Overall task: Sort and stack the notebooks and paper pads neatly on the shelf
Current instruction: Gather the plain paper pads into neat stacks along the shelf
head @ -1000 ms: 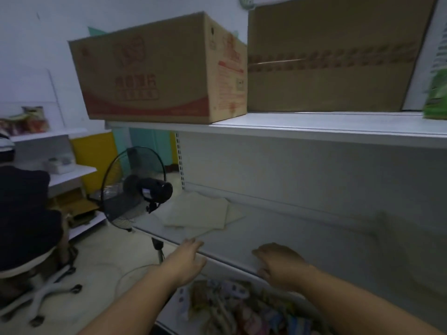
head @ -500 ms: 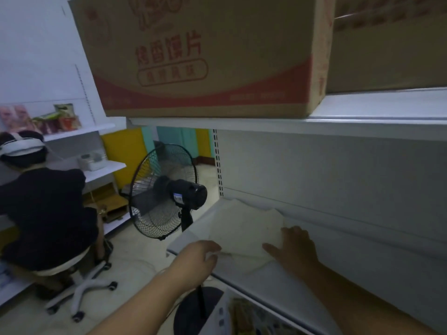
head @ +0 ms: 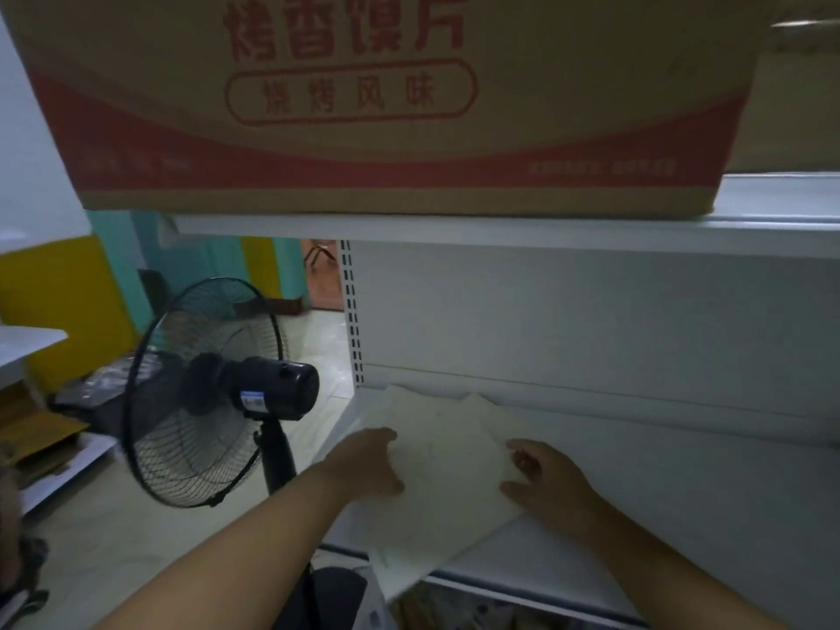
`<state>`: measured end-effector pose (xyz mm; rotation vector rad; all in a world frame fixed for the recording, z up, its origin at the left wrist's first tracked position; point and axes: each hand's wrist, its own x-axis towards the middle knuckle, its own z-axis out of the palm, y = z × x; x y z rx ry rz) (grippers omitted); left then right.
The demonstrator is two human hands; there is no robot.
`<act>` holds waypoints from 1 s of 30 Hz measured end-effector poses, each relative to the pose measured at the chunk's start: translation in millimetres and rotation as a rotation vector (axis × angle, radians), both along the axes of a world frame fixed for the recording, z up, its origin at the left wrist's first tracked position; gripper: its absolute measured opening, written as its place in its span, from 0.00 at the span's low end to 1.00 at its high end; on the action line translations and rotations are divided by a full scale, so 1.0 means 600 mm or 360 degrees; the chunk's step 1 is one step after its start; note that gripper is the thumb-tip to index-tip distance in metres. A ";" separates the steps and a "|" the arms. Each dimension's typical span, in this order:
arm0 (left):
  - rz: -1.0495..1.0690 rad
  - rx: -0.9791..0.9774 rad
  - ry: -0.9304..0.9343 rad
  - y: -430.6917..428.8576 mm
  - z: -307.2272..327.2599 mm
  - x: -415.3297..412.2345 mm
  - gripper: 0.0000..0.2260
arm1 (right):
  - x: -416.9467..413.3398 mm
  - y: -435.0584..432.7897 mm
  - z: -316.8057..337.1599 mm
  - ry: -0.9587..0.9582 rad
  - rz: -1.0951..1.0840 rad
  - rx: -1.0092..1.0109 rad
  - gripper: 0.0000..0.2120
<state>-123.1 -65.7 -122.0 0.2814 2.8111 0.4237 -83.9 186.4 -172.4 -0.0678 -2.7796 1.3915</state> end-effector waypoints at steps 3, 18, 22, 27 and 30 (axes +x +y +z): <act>-0.0100 -0.0014 0.0014 -0.001 0.010 -0.002 0.26 | 0.008 -0.005 -0.012 0.0197 -0.0304 0.0039 0.19; 0.0799 0.1630 0.0185 -0.057 -0.055 0.076 0.12 | -0.050 0.001 0.036 -0.0263 -0.0532 0.0544 0.44; 0.0834 0.1563 0.0195 -0.053 -0.060 0.073 0.14 | -0.060 0.014 0.050 -0.0261 -0.0383 0.0474 0.26; 0.0887 0.1731 0.0095 -0.060 -0.059 0.070 0.11 | -0.073 0.054 0.040 -0.0118 -0.0329 -0.0425 0.16; 0.0946 0.1804 0.0011 -0.073 -0.063 0.065 0.11 | -0.064 0.109 0.046 -0.0113 -0.0385 -0.0974 0.11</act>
